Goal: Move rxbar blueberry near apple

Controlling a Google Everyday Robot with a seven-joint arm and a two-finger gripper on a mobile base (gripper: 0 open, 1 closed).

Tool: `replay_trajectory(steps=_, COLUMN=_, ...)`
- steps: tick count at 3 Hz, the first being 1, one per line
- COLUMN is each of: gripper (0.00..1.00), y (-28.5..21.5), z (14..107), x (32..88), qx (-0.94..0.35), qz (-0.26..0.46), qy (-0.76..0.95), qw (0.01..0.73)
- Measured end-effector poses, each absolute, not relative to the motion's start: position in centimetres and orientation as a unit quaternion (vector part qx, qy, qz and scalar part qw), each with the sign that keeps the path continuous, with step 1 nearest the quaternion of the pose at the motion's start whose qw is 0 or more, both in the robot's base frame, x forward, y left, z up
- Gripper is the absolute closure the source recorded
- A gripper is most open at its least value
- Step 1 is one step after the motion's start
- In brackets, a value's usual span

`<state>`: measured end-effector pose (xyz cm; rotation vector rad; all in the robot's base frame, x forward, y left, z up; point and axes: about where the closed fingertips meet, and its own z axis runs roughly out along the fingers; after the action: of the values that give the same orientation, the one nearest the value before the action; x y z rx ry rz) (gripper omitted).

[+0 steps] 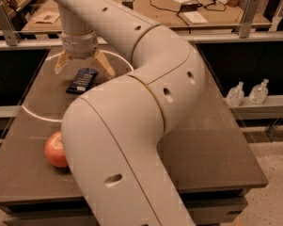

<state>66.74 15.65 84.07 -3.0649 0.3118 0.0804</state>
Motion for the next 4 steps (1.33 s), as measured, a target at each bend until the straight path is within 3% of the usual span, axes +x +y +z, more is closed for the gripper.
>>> replay_trajectory(steps=4, gripper=0.0, y=16.6, z=83.6, x=64.5, qx=-0.998, qz=0.038, qy=0.042, qw=-0.006)
